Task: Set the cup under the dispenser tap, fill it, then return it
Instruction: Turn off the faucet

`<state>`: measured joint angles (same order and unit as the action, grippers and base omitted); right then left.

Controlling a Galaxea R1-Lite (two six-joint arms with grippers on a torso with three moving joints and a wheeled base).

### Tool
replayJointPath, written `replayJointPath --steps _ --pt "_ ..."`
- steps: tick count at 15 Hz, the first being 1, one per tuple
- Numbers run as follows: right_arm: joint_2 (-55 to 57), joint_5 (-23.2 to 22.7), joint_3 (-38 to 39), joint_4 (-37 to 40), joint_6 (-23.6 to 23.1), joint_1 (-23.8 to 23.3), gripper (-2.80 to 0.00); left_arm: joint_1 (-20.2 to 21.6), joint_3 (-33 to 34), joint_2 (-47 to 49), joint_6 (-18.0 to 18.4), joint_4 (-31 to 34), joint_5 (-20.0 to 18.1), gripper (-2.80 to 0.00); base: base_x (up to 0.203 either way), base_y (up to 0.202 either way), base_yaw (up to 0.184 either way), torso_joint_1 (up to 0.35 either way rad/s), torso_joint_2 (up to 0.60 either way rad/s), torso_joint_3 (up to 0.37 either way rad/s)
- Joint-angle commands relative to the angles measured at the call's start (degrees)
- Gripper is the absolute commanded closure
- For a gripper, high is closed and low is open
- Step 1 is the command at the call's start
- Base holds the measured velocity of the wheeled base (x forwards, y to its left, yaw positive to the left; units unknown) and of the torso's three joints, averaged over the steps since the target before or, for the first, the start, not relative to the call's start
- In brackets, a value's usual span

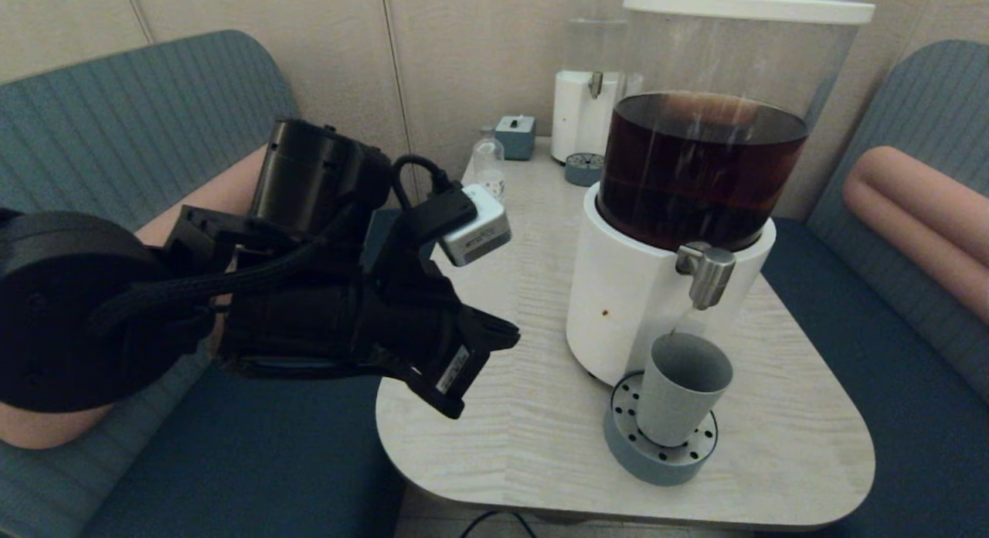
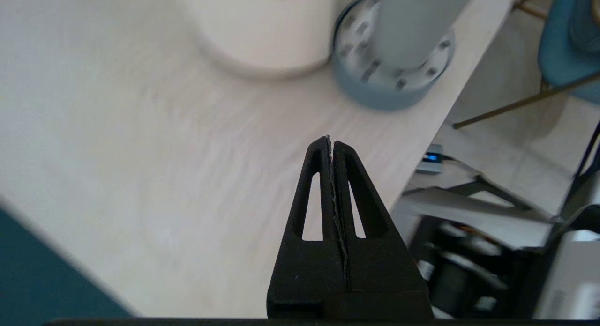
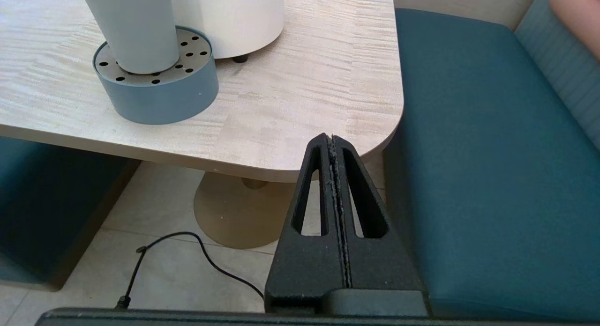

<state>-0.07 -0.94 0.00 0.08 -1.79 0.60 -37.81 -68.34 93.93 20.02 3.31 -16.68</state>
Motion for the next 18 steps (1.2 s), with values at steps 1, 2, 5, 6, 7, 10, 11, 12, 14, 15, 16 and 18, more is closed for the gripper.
replayJointPath --steps 1,2,5,6,7,10,11,12,14,15,16,18 --pt "-0.01 -0.03 0.09 0.01 -0.05 0.02 0.0 -1.43 -3.67 2.72 0.66 -0.13 -0.05 0.0 0.0 0.0 0.0 0.0 0.0 0.0" --pt "-0.01 -0.03 0.0 0.01 0.03 0.02 0.0 -1.7 -6.6 3.94 1.31 -0.27 -0.04 0.0 0.0 0.0 0.0 0.0 0.0 0.0" --pt "-0.01 -0.03 0.06 0.01 -0.05 0.02 0.0 -3.06 -14.17 7.78 4.57 1.13 0.48 0.0 0.0 0.0 0.0 0.0 0.0 0.0" --pt "-0.01 -0.03 0.03 0.01 -0.05 0.02 0.0 -3.64 -15.48 8.69 4.71 1.93 0.94 0.0 0.0 0.0 0.0 0.0 0.0 0.0" --pt "-0.01 -0.03 0.0 0.01 0.03 0.02 0.0 -4.38 -16.47 9.62 4.75 2.2 1.22 0.0 0.0 0.0 0.0 0.0 0.0 0.0" --pt "-0.05 -0.03 0.02 0.01 -0.05 0.02 0.0 -7.01 -19.89 12.58 4.82 2.31 2.43 0.0 0.0 0.0 0.0 0.0 0.0 0.0" --pt "-0.01 -0.03 0.0 0.01 0.01 0.02 0.0 -7.93 -21.31 13.83 4.79 2.12 2.77 0.0 0.0 0.0 0.0 0.0 0.0 0.0" --pt "-0.01 -0.03 0.06 0.01 -0.02 0.02 0.0 -8.59 -21.69 14.53 4.76 1.7 2.94 0.0 0.0 0.0 0.0 0.0 0.0 0.0" --pt "-0.01 -0.03 0.0 0.01 0.02 0.02 0.0 -10.19 -22.46 15.69 4.76 1.29 2.96 0.0 0.0 0.0 0.0 0.0 0.0 0.0" --pt "-0.01 -0.03 0.01 0.01 -0.05 0.02 0.0 -10.63 -23.15 16.48 4.76 1.27 3.03 0.0 0.0 0.0 0.0 0.0 0.0 0.0" --pt "-0.01 -0.03 0.02 0.01 -0.05 0.02 0.0 -11.01 -24.05 17.21 4.81 1.19 3.71 0.0 0.0 0.0 0.0 0.0 0.0 0.0" --pt "-0.01 -0.03 0.09 0.01 -0.05 0.02 0.0 -11.85 -25.69 18.35 4.85 0.85 4.6 0.0 0.0 0.0 0.0 0.0 0.0 0.0"
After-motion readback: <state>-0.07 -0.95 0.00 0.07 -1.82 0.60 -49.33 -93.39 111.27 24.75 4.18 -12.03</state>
